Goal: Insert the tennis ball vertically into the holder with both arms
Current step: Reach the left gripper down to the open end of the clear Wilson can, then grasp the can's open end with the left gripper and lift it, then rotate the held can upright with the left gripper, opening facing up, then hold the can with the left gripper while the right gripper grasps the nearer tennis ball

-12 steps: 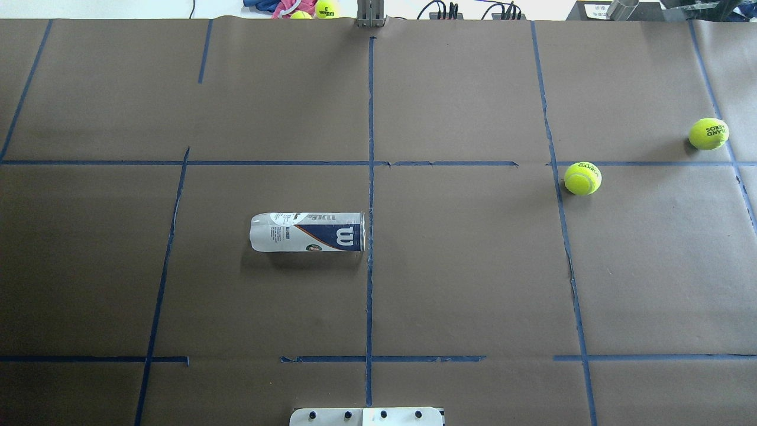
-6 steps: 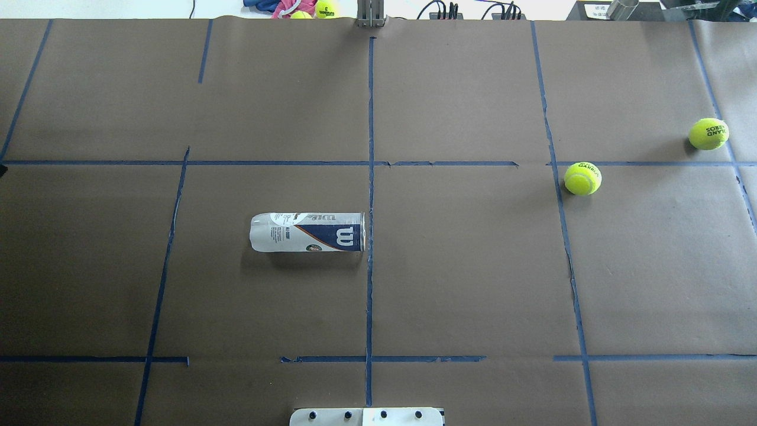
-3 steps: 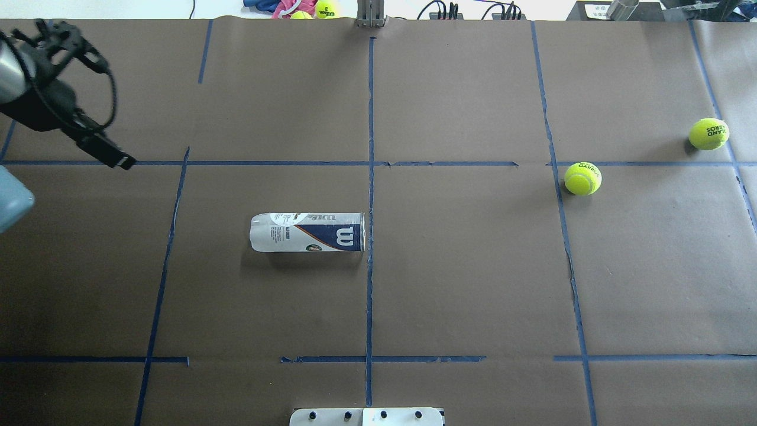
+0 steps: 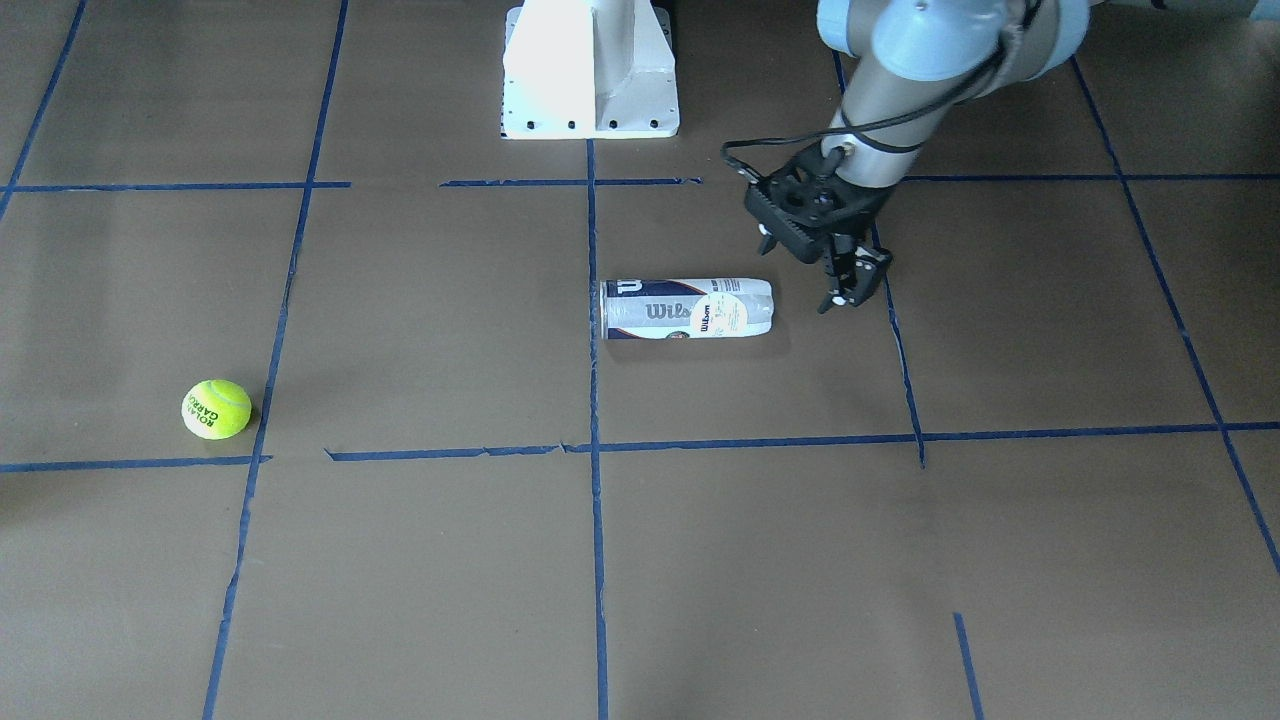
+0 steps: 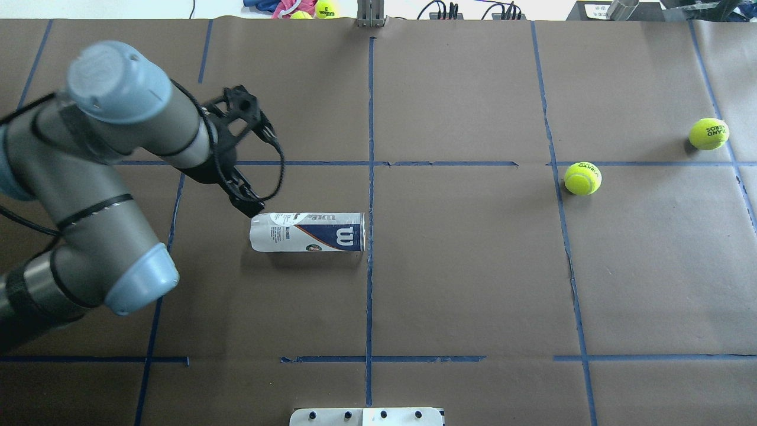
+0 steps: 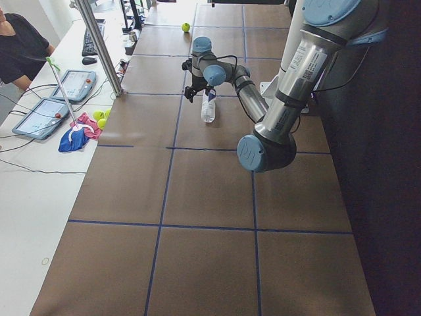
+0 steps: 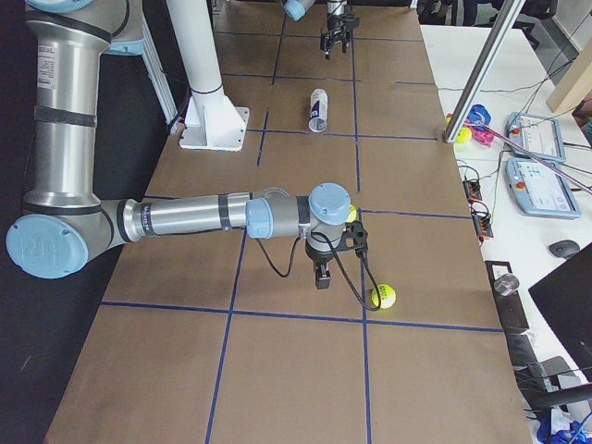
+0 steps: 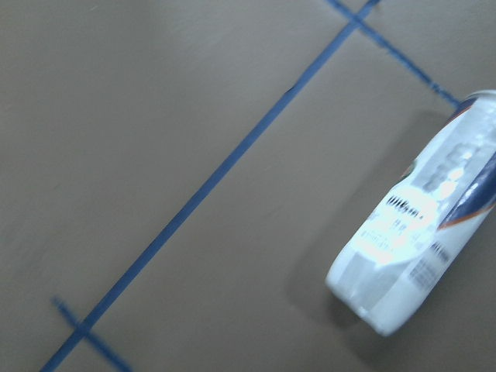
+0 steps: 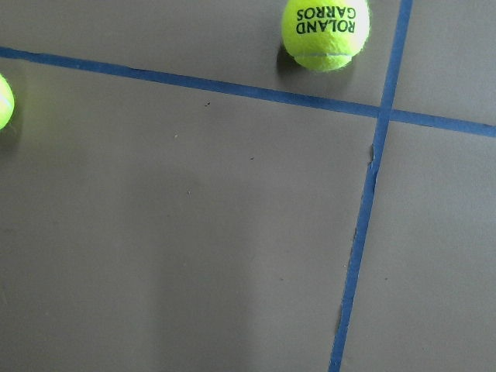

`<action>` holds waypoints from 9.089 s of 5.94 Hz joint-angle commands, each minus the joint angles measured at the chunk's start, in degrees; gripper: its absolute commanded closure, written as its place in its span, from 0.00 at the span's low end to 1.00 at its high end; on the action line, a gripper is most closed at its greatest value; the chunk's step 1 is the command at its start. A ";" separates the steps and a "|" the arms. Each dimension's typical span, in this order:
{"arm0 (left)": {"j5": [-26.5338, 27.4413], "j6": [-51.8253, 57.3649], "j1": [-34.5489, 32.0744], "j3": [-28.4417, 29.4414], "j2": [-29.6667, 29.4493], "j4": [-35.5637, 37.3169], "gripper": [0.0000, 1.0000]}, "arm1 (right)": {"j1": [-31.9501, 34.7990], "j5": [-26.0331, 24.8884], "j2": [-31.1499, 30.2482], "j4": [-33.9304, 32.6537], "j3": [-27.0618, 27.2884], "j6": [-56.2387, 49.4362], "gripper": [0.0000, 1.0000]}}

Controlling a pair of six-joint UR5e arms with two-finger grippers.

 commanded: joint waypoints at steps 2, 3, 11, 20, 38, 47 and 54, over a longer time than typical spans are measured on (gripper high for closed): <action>5.92 9.85 5.20 12.34 -16.87 10.85 0.00 | -0.49 -0.13 0.00 0.00 0.00 0.00 0.00; 9.58 14.68 7.90 12.79 -17.60 12.99 0.00 | -0.49 -0.22 0.00 0.09 0.00 0.00 0.00; 19.46 17.72 16.18 22.11 -23.50 15.56 0.00 | -1.37 -0.13 -0.09 -0.09 -0.35 0.09 0.00; 22.01 17.98 16.45 25.10 -19.64 8.18 0.06 | -1.46 -0.04 -0.17 -0.09 -0.35 0.09 0.00; 49.81 -21.66 17.66 25.34 -10.93 -79.83 0.19 | -8.57 -0.31 12.64 0.09 -0.26 12.09 0.01; 57.87 -6.82 24.97 29.41 -6.53 -96.06 0.15 | -19.21 -10.24 19.60 9.14 -4.57 25.49 0.00; 58.13 -6.89 26.46 29.41 -6.62 -95.71 0.07 | -22.61 -10.41 19.69 9.14 -5.53 25.58 0.00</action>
